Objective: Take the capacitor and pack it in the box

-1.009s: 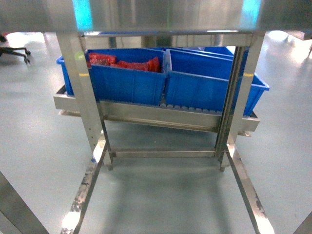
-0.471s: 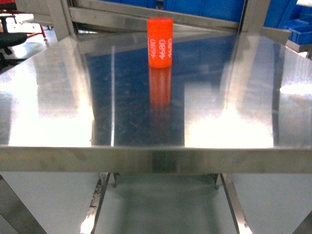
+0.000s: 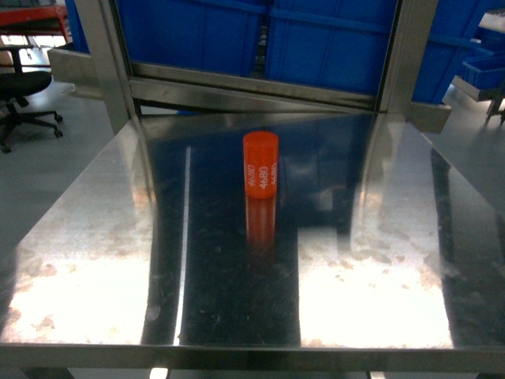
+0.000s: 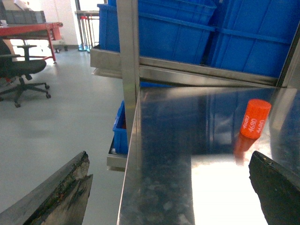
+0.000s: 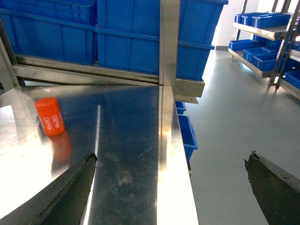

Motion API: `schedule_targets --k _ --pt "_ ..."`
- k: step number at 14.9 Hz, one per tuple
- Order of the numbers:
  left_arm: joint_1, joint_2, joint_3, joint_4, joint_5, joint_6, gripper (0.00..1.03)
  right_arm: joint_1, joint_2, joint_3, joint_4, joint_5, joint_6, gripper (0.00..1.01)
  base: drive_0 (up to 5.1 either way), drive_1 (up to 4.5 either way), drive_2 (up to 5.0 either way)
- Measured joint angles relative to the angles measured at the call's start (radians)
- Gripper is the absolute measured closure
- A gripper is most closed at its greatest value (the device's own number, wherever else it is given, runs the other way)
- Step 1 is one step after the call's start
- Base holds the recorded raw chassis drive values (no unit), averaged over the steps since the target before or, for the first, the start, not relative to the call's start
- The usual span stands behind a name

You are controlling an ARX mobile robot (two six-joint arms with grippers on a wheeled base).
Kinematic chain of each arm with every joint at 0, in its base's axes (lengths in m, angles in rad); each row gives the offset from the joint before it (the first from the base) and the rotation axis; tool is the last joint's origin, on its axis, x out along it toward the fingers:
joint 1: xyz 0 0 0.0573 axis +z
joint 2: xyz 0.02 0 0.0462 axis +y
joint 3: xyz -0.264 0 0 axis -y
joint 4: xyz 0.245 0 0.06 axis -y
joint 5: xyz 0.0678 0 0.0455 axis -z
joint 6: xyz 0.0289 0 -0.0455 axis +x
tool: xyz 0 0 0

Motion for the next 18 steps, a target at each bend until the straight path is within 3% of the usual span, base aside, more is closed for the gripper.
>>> schedule_targets --k 12,13,14,17,18 --pt "0.0 0.0 0.0 -0.004 0.001 0.0 0.05 0.0 0.0 0.0 -0.005 0.0 0.0 0.03 0.0 0.0 0.0" --pt "-0.004 0.044 0.001 0.046 0.011 -0.021 0.05 0.0 0.0 0.0 -0.005 0.001 0.0 0.03 0.0 0.0 0.0" --pt "-0.049 0.211 0.019 0.203 -0.027 -0.043 0.05 0.0 0.0 0.0 -0.005 0.001 0.0 0.03 0.0 0.0 0.0" --pt "-0.255 0.867 0.185 0.737 -0.154 -0.051 0.05 0.0 0.0 0.0 -0.005 0.0 0.0 0.03 0.0 0.0 0.0" --pt "-0.281 0.952 0.222 0.793 -0.165 -0.046 0.05 0.0 0.0 0.0 -0.005 0.0 0.0 0.03 0.0 0.0 0.0"
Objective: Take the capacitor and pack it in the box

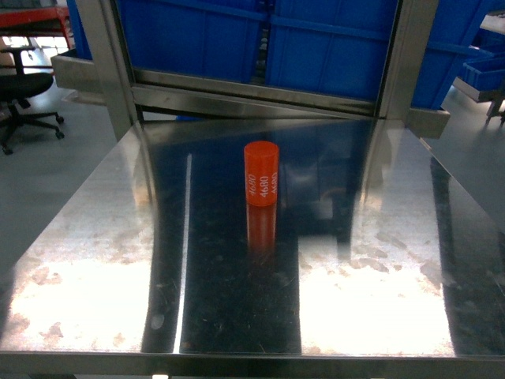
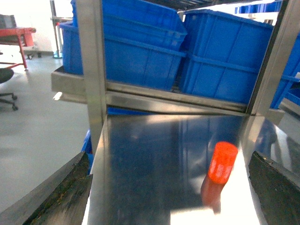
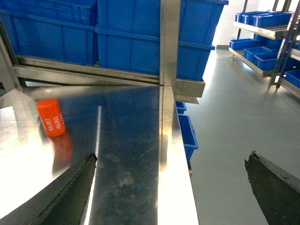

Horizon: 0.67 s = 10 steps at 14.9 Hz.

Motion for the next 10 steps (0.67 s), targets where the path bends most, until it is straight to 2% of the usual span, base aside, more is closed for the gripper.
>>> schedule_targets --k 1,4,6,7,9,10 --pt "-0.008 0.028 0.013 0.015 -0.001 0.0 0.05 0.0 0.0 0.0 0.0 0.0 0.0 0.03 0.0 0.0 0.0" --pt "-0.087 0.275 0.143 0.094 -0.02 0.0 0.05 0.0 0.0 0.0 0.0 0.0 0.0 0.03 0.0 0.0 0.0" --pt "-0.148 0.576 0.318 0.099 -0.05 -0.008 0.05 0.0 0.0 0.0 0.0 0.0 0.0 0.03 0.0 0.0 0.0" --pt "-0.154 0.673 0.396 0.098 -0.052 -0.008 0.05 0.0 0.0 0.0 0.0 0.0 0.0 0.03 0.0 0.0 0.0" --pt "-0.184 0.959 0.639 0.05 -0.006 -0.014 0.05 0.0 0.0 0.0 0.0 0.0 0.0 0.03 0.0 0.0 0.0" --pt "-0.191 1.01 0.687 0.034 -0.003 -0.018 0.05 0.0 0.0 0.0 0.0 0.0 0.0 0.03 0.0 0.0 0.0"
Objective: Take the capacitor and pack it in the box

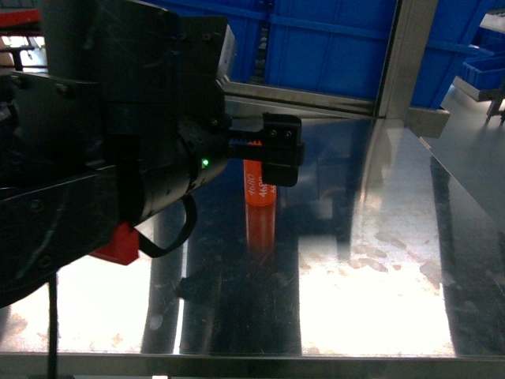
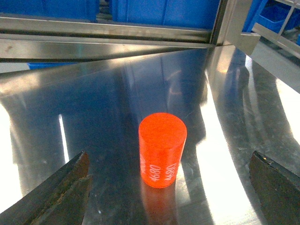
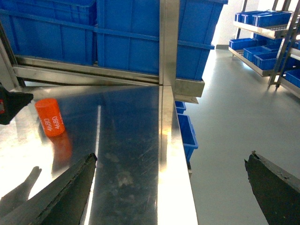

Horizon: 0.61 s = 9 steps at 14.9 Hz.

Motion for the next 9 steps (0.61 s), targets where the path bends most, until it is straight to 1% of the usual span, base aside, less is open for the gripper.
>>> schedule_targets --k 3,6,7,8,9 --pt "-0.003 0.121 0.139 -0.025 -0.012 -0.008 0.05 0.0 0.0 0.0 0.0 0.0 0.0 0.03 0.0 0.0 0.0" --pt "-0.003 0.259 0.264 -0.084 -0.059 -0.008 0.05 0.0 0.0 0.0 0.0 0.0 0.0 0.03 0.0 0.0 0.0" --pt "-0.003 0.303 0.31 -0.108 -0.059 -0.012 0.05 0.0 0.0 0.0 0.0 0.0 0.0 0.03 0.0 0.0 0.0" --pt "0.006 0.377 0.396 -0.145 -0.075 -0.017 0.05 0.0 0.0 0.0 0.0 0.0 0.0 0.03 0.0 0.0 0.0" --pt "0.015 0.403 0.427 -0.158 -0.075 -0.024 0.05 0.0 0.0 0.0 0.0 0.0 0.0 0.03 0.0 0.0 0.0"
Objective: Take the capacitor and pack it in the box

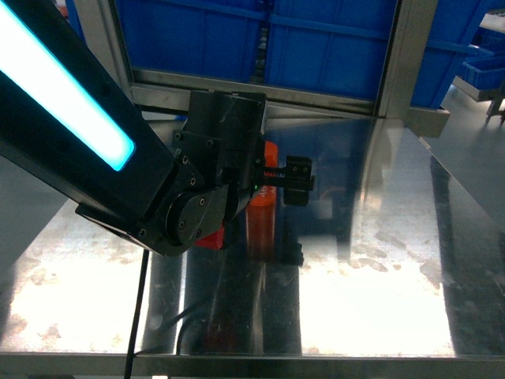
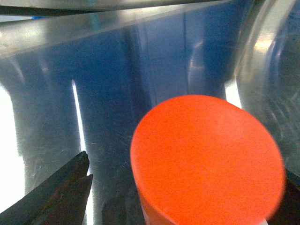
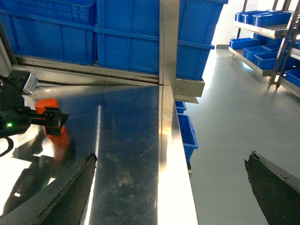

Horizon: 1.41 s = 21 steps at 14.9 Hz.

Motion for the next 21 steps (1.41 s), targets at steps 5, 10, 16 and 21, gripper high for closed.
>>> schedule_targets --k 5,10,16,21 --pt "0.016 0.014 0.019 -0.035 0.035 -0.043 0.53 0.0 0.0 0.0 0.0 0.0 0.0 0.03 0.0 0.0 0.0" --pt "0.067 -0.277 -0.293 0.217 0.068 -0.059 0.58 0.0 0.0 0.0 0.0 0.0 0.0 0.03 0.0 0.0 0.0" --pt "0.21 -0.957 -0.937 0.323 0.112 -0.007 0.58 0.0 0.0 0.0 0.0 0.0 0.0 0.03 0.0 0.0 0.0" --pt "0.238 -1.395 -1.084 0.079 0.131 0.022 0.58 0.0 0.0 0.0 0.0 0.0 0.0 0.03 0.0 0.0 0.0"
